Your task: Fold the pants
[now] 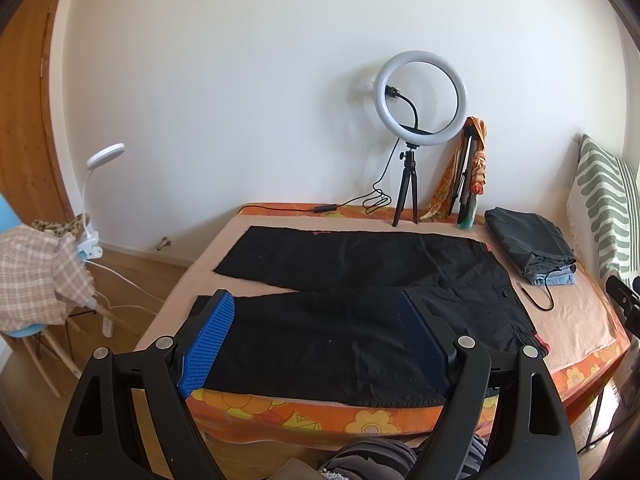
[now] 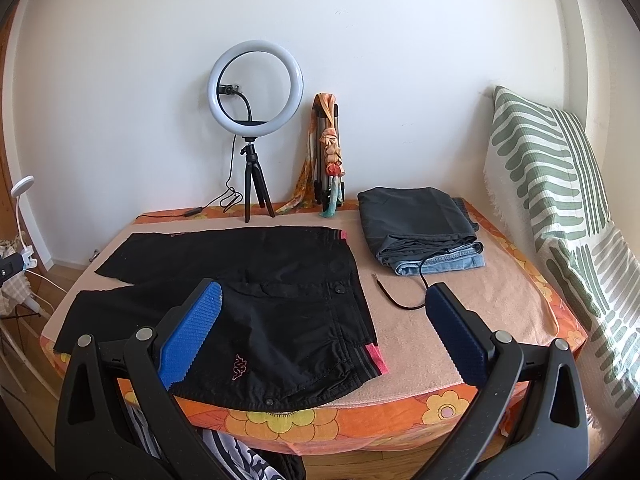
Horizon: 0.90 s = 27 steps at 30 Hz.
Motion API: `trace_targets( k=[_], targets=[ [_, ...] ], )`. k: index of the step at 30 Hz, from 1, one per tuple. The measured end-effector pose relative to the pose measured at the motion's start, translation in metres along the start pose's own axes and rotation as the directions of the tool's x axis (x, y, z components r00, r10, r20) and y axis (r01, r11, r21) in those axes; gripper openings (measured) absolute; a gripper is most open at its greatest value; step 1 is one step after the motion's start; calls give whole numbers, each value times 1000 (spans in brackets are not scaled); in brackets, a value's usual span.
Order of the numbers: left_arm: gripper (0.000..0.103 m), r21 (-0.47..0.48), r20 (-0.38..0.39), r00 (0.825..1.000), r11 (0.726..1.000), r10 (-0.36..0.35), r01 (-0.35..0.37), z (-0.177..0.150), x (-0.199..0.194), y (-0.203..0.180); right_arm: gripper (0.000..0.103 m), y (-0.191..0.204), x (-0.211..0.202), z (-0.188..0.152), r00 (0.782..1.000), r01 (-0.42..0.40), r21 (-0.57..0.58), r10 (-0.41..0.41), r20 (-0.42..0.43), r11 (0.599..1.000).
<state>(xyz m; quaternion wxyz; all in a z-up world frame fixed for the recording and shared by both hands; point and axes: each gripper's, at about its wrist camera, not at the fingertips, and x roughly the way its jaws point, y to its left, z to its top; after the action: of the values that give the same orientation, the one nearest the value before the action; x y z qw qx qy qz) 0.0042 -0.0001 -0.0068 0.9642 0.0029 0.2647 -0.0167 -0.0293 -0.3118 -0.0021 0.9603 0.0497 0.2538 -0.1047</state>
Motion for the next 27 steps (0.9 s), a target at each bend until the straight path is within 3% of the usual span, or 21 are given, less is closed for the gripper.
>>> trace_targets(
  k=[27],
  targets=[
    [84, 21, -30, 998, 999, 49, -49, -7, 15, 14, 103, 1, 4, -2, 1000, 2, 1, -2, 6, 1000]
  ],
)
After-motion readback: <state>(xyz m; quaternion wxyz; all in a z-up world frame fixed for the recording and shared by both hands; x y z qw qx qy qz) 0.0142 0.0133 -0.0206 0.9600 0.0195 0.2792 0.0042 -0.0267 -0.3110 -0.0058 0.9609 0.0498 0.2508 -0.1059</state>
